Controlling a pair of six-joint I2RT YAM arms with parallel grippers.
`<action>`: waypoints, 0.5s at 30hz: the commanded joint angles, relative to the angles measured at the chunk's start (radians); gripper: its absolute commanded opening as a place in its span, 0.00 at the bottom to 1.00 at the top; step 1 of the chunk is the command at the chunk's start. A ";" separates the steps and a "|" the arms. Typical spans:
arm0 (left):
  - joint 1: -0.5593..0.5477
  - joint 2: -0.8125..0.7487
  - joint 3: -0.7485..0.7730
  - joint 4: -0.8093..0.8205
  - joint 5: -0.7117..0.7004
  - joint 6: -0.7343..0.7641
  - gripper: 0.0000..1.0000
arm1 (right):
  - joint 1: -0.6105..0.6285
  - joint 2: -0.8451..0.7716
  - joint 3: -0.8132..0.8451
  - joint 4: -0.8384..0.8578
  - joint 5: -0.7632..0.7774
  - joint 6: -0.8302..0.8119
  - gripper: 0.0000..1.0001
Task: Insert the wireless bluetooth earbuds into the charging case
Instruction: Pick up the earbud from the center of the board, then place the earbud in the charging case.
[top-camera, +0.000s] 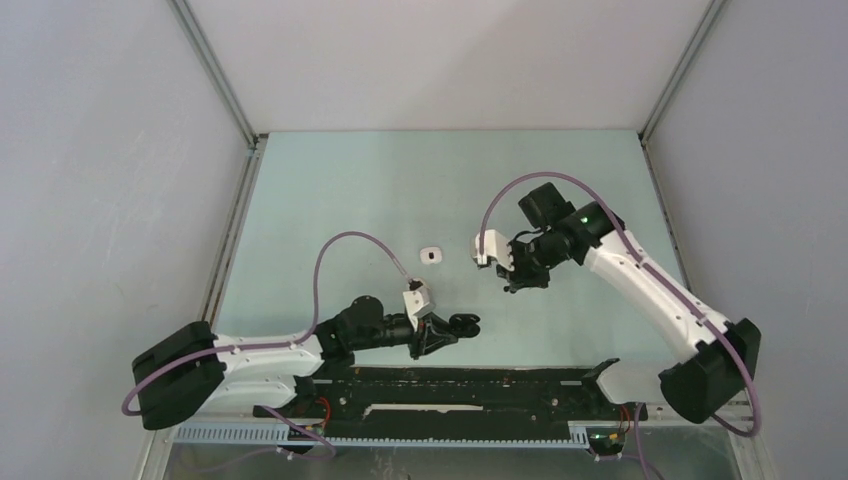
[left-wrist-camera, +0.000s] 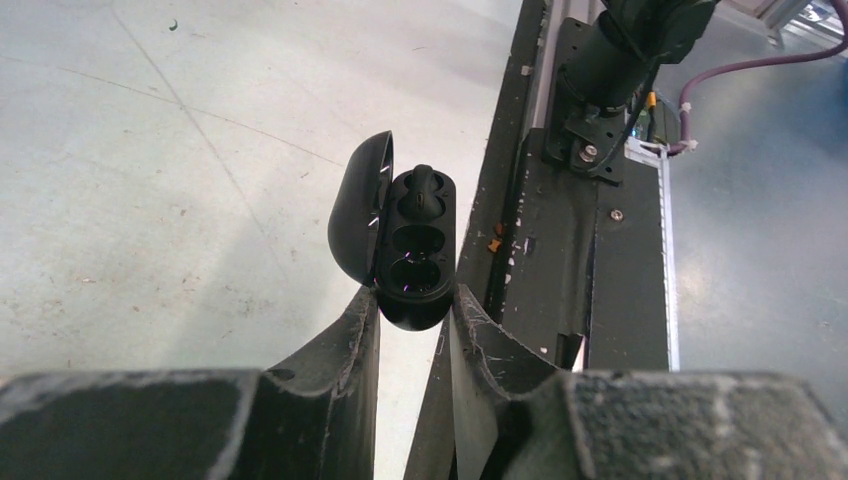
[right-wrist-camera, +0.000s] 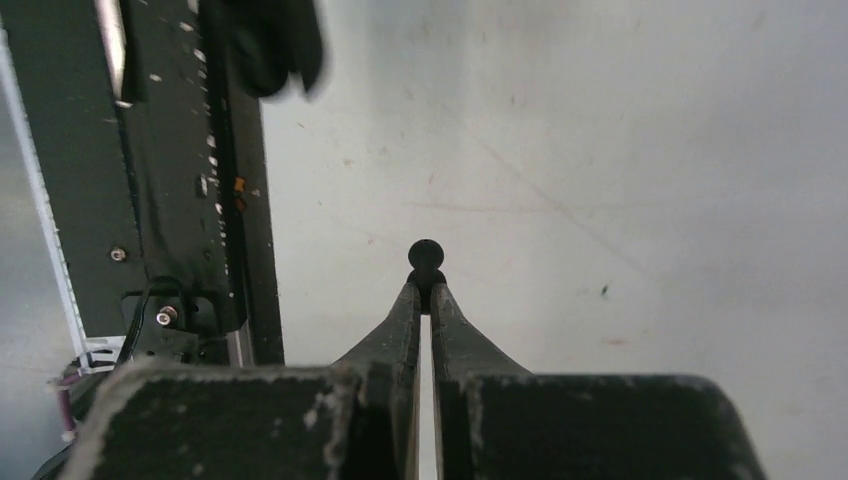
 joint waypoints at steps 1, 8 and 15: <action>-0.005 0.045 0.083 0.034 -0.037 0.063 0.01 | 0.127 -0.061 0.121 -0.084 -0.038 -0.042 0.00; -0.007 0.109 0.117 0.105 -0.024 0.056 0.01 | 0.304 -0.015 0.223 -0.074 -0.073 0.109 0.00; -0.007 0.090 0.101 0.157 -0.012 0.036 0.00 | 0.357 0.026 0.231 -0.049 -0.060 0.166 0.00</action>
